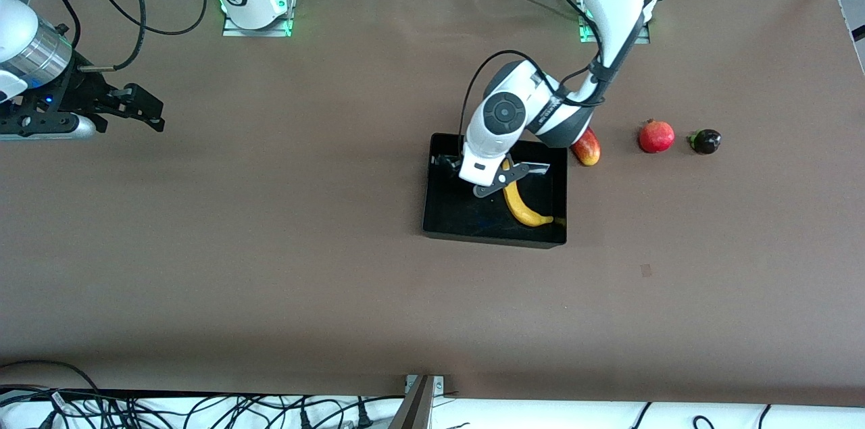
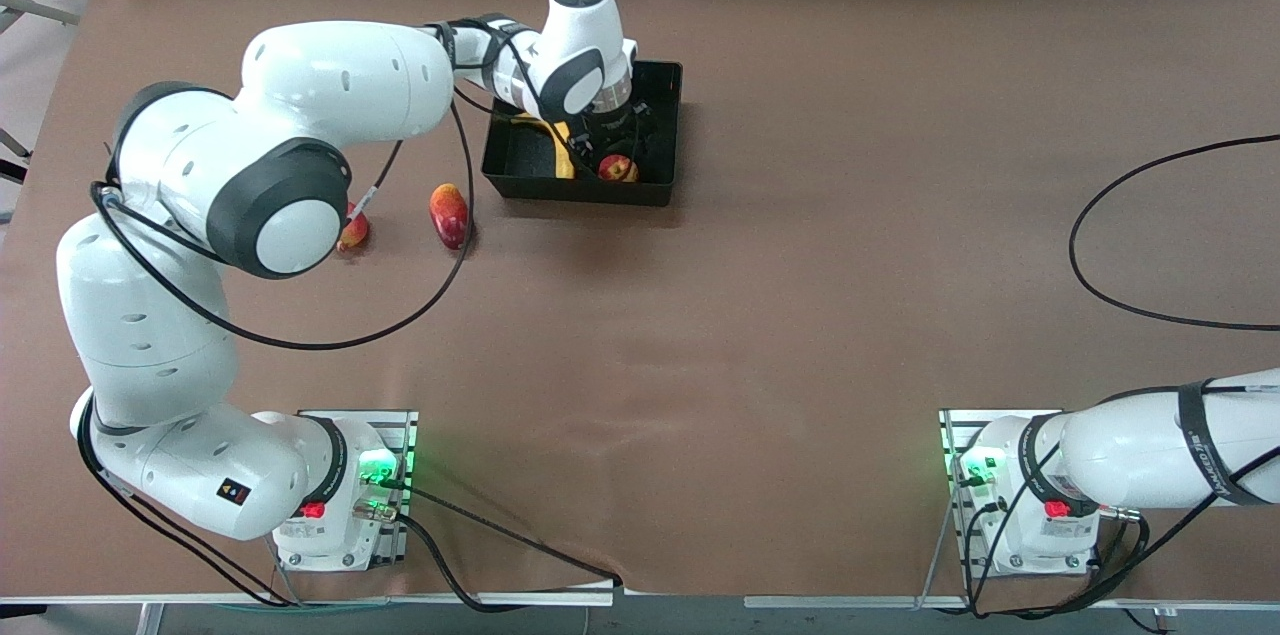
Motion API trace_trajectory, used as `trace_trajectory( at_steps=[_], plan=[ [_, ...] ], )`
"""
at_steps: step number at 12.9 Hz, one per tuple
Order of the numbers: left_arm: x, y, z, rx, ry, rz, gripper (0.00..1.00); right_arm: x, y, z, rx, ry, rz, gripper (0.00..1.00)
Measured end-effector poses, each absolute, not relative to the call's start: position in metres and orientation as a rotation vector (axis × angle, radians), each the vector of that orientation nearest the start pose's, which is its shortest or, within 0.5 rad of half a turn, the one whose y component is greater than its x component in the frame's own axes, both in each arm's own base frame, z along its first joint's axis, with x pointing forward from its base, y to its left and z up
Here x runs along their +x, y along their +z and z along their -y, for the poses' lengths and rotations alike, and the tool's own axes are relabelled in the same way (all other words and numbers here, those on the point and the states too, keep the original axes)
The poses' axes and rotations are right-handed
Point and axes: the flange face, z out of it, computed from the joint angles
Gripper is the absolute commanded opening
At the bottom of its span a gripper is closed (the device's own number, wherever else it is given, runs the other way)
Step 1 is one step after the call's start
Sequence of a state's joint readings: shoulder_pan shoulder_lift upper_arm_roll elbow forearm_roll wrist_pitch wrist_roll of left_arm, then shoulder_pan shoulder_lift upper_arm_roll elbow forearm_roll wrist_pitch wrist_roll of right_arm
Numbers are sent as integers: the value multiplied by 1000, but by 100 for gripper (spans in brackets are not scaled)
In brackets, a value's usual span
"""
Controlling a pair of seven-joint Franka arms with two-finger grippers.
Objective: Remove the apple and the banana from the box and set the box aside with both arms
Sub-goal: 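Lower the left gripper into the box over the red apple, then close the left gripper on the red apple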
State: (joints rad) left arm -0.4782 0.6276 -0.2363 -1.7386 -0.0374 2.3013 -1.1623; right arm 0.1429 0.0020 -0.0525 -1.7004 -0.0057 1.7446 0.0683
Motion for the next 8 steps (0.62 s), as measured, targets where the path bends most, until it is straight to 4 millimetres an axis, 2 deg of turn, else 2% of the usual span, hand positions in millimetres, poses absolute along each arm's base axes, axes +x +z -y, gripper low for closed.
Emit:
trace_trajectory(
  at_steps=[2,6,7,8],
  plan=[
    [502,214,433,-3083,267,802,100,565,577,-51,-3143,-67,36,100],
    [503,214,432,-3087,258,811,100,565,577,-51,-3143,-67,36,100],
    [503,214,432,-3087,258,815,93,565,577,-51,-3143,-67,36,100],
    [504,214,432,-3086,258,818,75,565,577,-51,-3143,-67,36,100]
  ],
)
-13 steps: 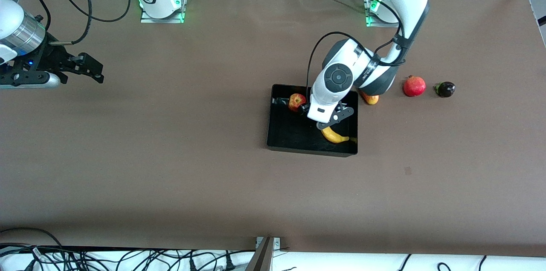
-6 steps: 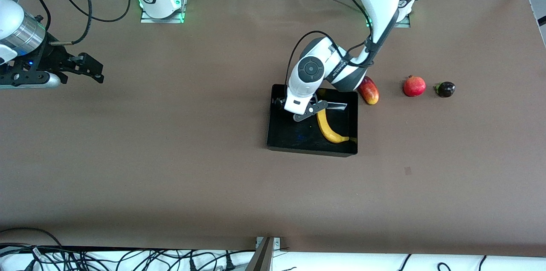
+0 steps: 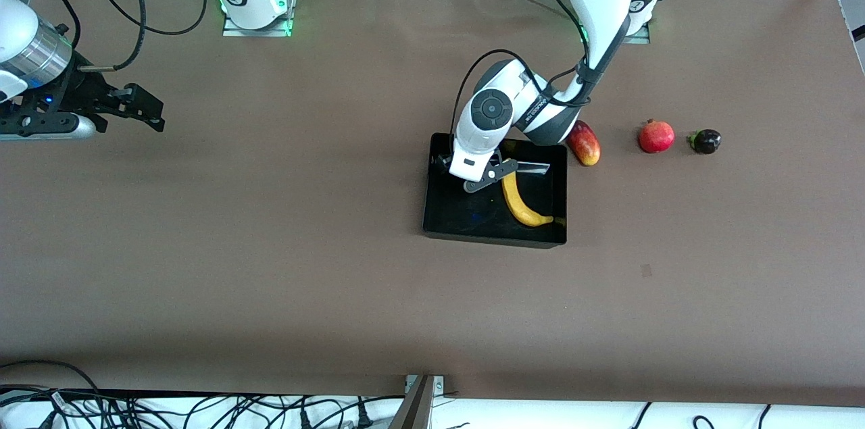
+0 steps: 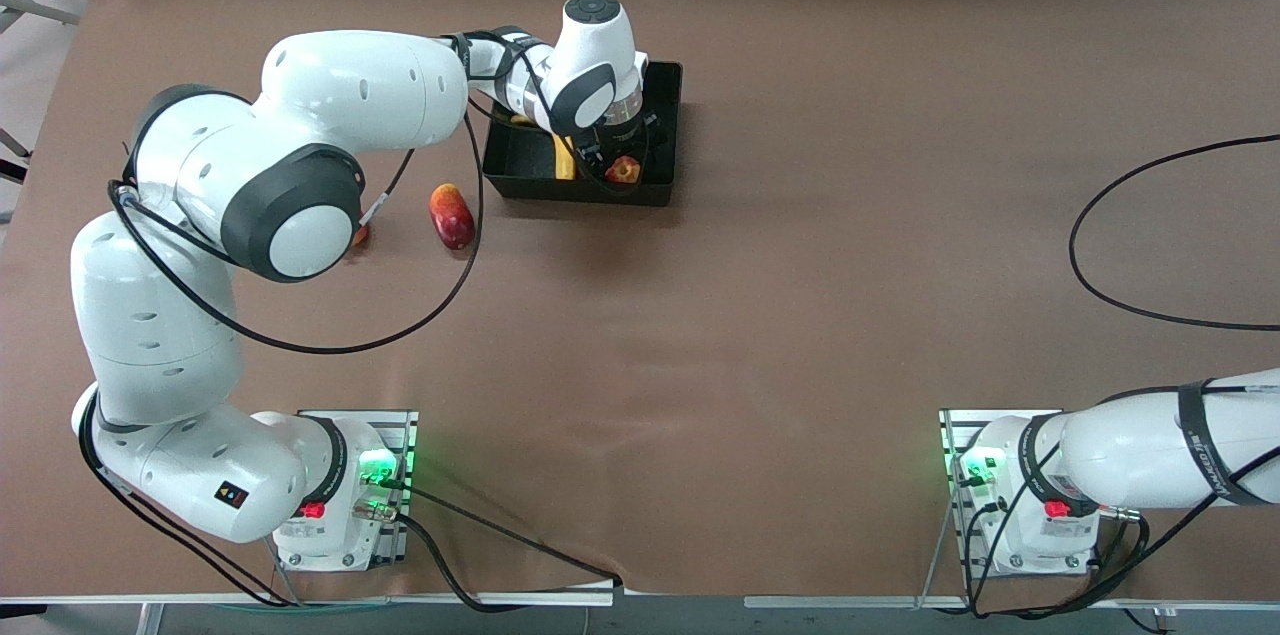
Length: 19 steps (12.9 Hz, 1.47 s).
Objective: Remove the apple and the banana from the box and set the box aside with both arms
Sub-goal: 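Close the left gripper on the red apple, then lift the apple out and carry it beside the box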
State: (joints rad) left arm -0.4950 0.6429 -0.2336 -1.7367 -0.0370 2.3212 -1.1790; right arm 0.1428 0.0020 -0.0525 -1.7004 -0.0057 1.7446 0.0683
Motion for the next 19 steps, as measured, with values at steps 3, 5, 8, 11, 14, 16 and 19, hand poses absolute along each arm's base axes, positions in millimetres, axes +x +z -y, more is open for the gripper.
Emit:
trace_trajectory(
  at_steps=[3,5,8,11,14,16,19],
  plan=[
    [505,199,431,-3085,256,832,33,565,577,-51,-3143,-67,36,100],
    [507,199,431,-3090,251,837,18,565,577,-51,-3143,-67,36,100],
    [507,199,431,-3088,253,837,9,565,577,-51,-3143,-67,36,100],
    [510,213,425,-3037,306,804,8,565,577,-51,-3143,-67,36,100],
    [533,283,374,-2985,392,691,8,565,577,-51,-3143,-67,37,100],
    [557,331,311,-2992,426,605,9,565,577,-51,-3143,-67,37,100],
    [602,335,178,-2982,436,428,11,565,577,-51,-3143,-67,37,100]
  ],
)
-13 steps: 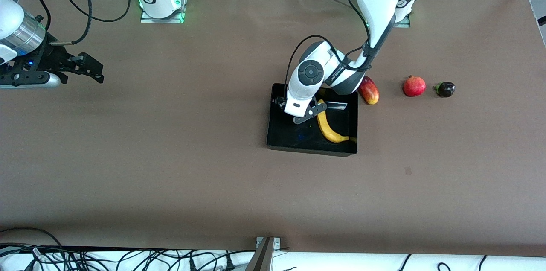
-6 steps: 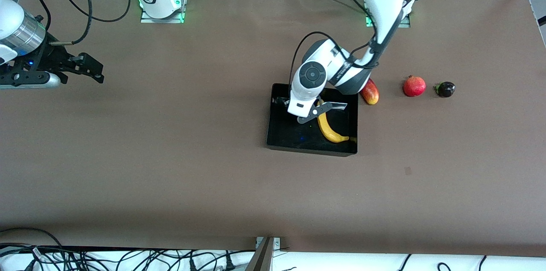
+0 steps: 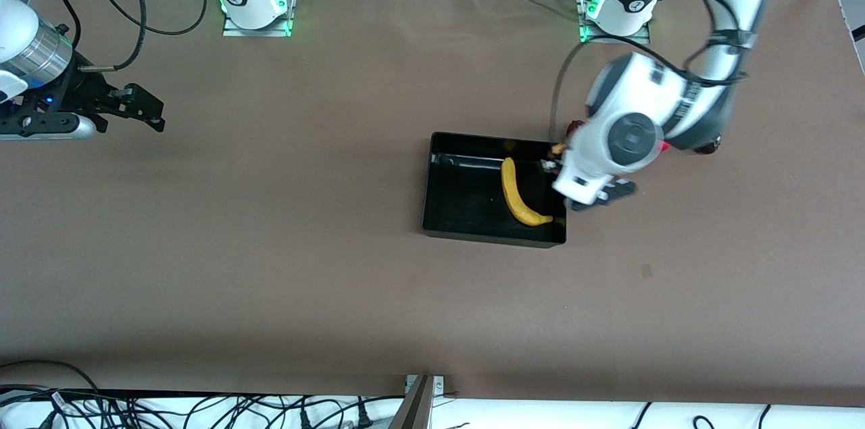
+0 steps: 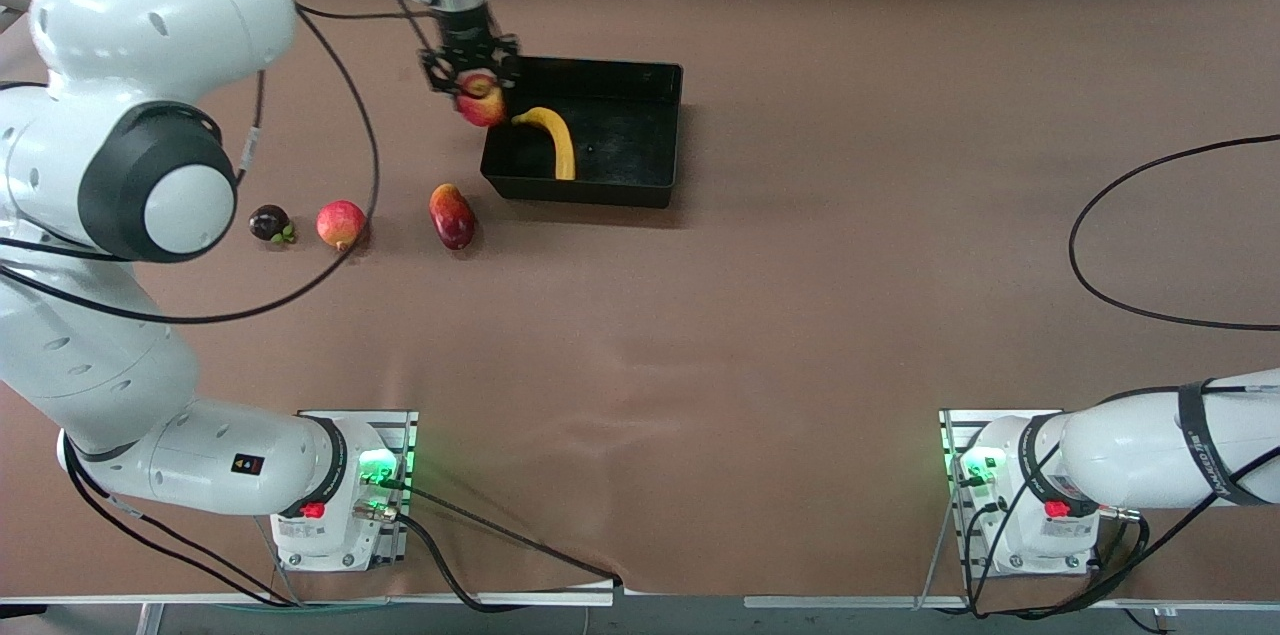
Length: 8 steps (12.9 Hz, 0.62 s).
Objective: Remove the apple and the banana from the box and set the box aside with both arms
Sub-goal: 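Lift the apple out and carry it beside the box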
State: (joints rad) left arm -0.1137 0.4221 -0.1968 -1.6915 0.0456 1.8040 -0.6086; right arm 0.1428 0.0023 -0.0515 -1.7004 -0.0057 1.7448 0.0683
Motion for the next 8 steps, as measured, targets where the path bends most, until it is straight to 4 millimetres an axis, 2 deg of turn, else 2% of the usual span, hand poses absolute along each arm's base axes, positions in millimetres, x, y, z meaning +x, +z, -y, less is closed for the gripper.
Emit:
trace_trajectory(
  at_steps=[2,3,4,5,6,8],
  plan=[
    [631,301,70,-2991,383,341,11,565,577,-51,-3143,-66,38,100],
    [642,282,23,-3018,336,314,11,565,577,-51,-3143,-66,38,100],
    [649,264,-16,-3042,284,294,11,565,577,-51,-3143,-66,38,100],
    [654,248,-40,-3063,228,287,12,565,577,-51,-3143,-66,38,100],
    [659,235,-50,-3078,168,290,13,565,577,-51,-3143,-66,38,100],
    [666,210,-44,-3102,70,279,24,565,577,-51,-3143,-66,38,100]
  ],
)
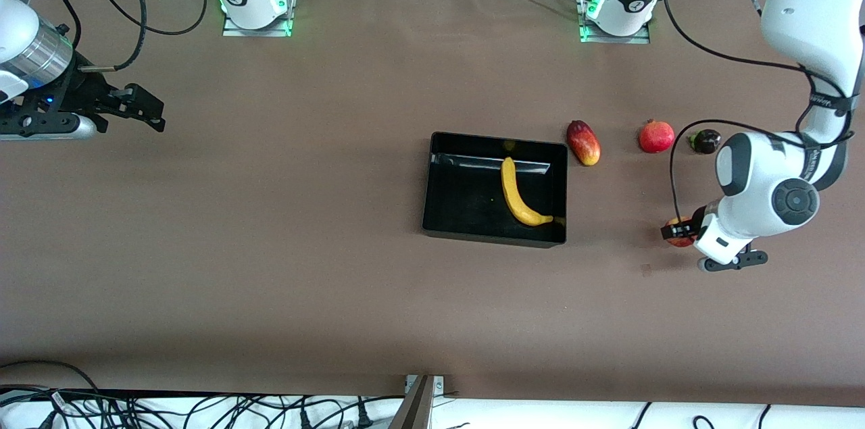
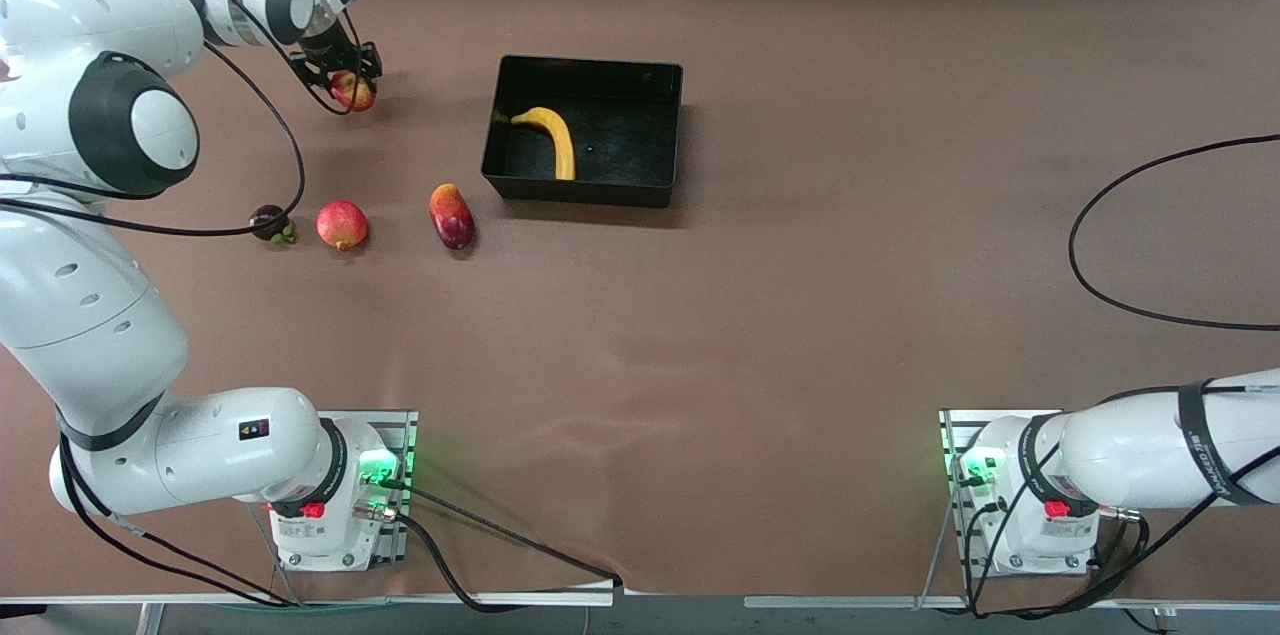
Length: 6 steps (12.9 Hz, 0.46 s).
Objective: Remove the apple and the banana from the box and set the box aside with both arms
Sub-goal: 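Lift the apple out and carry it beside the box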
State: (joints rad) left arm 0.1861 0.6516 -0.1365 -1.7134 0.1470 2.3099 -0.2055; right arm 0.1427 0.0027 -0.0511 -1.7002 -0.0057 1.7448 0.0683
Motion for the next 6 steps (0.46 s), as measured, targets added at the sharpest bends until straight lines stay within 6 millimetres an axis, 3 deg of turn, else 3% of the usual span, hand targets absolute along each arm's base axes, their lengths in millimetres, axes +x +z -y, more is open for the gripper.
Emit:
trace_trajectory(
  at_steps=[1,2,6],
  plan=[
    [669,198,-40,-3111,33,271,70,565,577,-51,-3143,-66,38,100],
    [671,193,-39,-3113,0,265,100,565,577,-51,-3143,-66,38,100],
    [670,200,-36,-3102,63,258,100,565,577,-51,-3143,-66,38,100]
  ],
)
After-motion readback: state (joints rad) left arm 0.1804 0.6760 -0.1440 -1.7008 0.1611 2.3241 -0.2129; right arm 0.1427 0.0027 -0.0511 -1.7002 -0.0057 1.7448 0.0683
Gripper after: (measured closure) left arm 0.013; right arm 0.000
